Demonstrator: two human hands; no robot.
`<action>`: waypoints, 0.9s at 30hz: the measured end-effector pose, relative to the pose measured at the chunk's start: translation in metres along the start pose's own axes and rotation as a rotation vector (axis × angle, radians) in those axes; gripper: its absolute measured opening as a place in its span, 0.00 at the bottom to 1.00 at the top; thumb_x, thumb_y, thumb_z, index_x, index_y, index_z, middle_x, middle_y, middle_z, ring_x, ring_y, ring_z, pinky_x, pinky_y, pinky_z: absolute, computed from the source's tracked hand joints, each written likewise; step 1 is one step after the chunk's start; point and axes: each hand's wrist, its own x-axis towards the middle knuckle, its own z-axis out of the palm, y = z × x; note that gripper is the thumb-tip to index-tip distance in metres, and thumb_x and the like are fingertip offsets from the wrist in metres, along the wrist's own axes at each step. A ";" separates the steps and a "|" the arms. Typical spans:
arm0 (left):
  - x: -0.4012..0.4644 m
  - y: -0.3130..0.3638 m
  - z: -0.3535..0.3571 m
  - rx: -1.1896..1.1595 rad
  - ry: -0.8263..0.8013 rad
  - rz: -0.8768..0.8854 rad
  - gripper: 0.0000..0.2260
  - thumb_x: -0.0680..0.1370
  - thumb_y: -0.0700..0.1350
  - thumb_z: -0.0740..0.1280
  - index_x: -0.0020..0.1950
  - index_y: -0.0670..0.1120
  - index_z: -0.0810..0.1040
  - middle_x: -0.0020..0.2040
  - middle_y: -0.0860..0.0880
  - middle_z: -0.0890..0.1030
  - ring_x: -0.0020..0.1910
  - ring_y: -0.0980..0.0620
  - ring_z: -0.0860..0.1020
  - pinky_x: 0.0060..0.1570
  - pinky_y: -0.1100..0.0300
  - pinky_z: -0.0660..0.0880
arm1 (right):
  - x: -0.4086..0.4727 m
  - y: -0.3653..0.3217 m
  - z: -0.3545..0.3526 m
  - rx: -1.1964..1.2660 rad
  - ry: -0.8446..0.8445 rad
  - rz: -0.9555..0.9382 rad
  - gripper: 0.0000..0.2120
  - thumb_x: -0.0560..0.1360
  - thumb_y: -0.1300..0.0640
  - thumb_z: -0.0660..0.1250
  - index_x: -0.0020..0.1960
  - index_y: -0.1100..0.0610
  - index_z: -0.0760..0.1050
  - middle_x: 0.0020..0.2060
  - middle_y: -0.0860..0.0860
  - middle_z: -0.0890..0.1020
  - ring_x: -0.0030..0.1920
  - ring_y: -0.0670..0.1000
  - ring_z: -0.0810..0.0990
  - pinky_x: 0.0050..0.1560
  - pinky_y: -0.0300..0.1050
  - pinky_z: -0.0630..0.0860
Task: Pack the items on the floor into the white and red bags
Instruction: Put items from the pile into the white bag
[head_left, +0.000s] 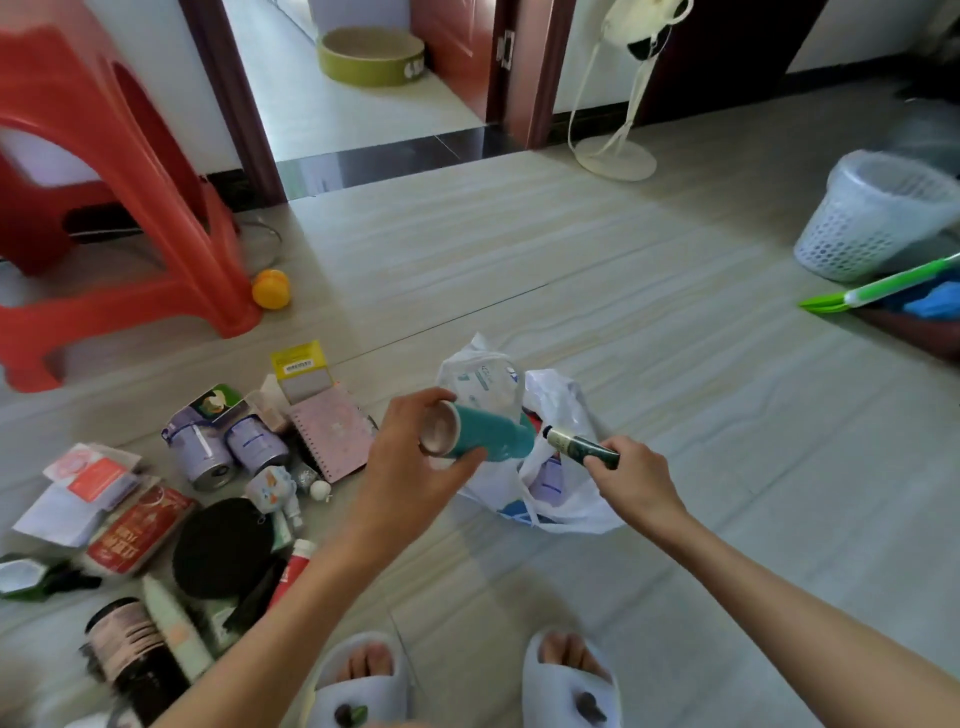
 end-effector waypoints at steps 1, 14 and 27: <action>0.006 0.004 0.009 0.030 -0.022 0.049 0.23 0.66 0.40 0.76 0.58 0.47 0.73 0.53 0.52 0.73 0.52 0.55 0.74 0.52 0.60 0.76 | 0.007 0.004 0.002 -0.014 -0.006 0.014 0.09 0.74 0.56 0.63 0.46 0.63 0.75 0.41 0.60 0.81 0.46 0.61 0.78 0.40 0.43 0.67; 0.012 -0.029 0.064 0.271 -0.064 0.087 0.23 0.65 0.37 0.76 0.58 0.43 0.74 0.51 0.53 0.69 0.44 0.58 0.69 0.45 0.77 0.64 | 0.039 0.043 0.049 0.157 -0.040 0.010 0.11 0.76 0.53 0.60 0.50 0.60 0.77 0.47 0.56 0.83 0.50 0.58 0.79 0.51 0.49 0.75; 0.006 -0.029 0.076 0.268 -0.093 0.109 0.23 0.65 0.36 0.76 0.57 0.41 0.75 0.51 0.52 0.69 0.44 0.58 0.69 0.44 0.77 0.64 | 0.016 0.087 0.051 -0.843 -0.368 -0.479 0.17 0.73 0.49 0.66 0.58 0.58 0.73 0.55 0.54 0.78 0.61 0.54 0.68 0.56 0.47 0.64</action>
